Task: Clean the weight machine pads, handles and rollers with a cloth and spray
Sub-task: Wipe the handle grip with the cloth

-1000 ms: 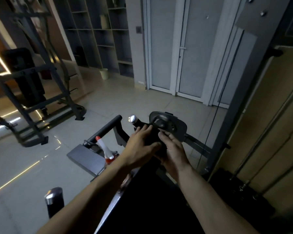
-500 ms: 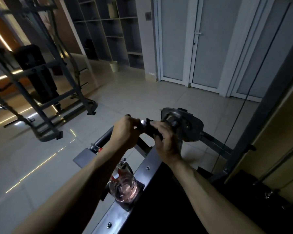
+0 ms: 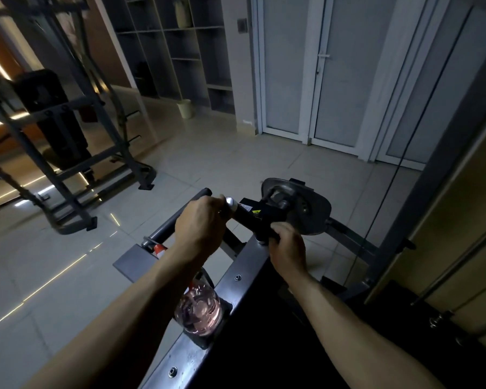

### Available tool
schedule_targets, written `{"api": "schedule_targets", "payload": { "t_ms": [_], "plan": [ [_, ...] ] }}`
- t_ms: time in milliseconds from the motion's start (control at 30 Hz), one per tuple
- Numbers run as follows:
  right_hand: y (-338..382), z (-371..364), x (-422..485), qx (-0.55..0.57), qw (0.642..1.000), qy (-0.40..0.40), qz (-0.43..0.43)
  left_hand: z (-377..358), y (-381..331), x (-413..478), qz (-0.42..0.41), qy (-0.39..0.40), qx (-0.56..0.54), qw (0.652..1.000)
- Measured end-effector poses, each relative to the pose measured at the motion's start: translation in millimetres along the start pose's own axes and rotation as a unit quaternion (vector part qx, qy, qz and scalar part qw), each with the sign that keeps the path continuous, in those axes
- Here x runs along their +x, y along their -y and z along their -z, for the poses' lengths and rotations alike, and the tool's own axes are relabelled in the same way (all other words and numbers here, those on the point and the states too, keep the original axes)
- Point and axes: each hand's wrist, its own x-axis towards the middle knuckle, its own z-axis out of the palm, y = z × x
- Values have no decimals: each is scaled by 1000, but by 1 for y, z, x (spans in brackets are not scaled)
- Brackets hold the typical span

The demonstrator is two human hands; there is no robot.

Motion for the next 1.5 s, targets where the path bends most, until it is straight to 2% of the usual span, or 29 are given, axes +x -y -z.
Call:
{"api": "schedule_targets", "payload": {
  "t_ms": [67,133,200,400,500,633,767,833,900,967,1133,1200,1333,1433,1500],
  "plan": [
    [34,12,4,66,997,-34,28,1,0,0,-5,11,-4,1000],
    [71,17,0,121,982,-85,121,6,2,3,-14,29,-19,999],
    [86,10,-6,123,967,-93,204,7,7,6,-19,50,-21,998],
    [55,-13,-9,92,965,-118,213,6,9,9,-8,55,-3,998],
    [34,-19,-19,47,980,-111,159,8,4,6,1,64,-6,998],
    [-1,-25,-27,-62,992,-61,96,6,0,4,22,55,-7,998],
    [14,-8,-30,-16,998,-52,28,4,3,3,15,47,-6,999],
    [35,6,-25,40,996,-79,31,3,6,4,6,37,-2,999],
    [56,12,-14,102,987,-97,82,3,7,6,6,31,20,999],
    [64,6,-6,95,983,-70,139,2,9,10,10,30,42,999],
    [23,-10,-19,2,995,-73,66,3,8,9,6,38,39,999],
    [16,-5,-19,-30,998,-41,40,4,8,9,0,43,24,999],
    [26,14,-9,-47,991,39,-120,15,16,17,-7,96,-11,995],
    [69,35,14,53,990,3,-132,30,18,34,4,115,-71,991],
    [106,46,35,116,987,-37,-102,41,13,47,25,126,-193,973]
  ]
}}
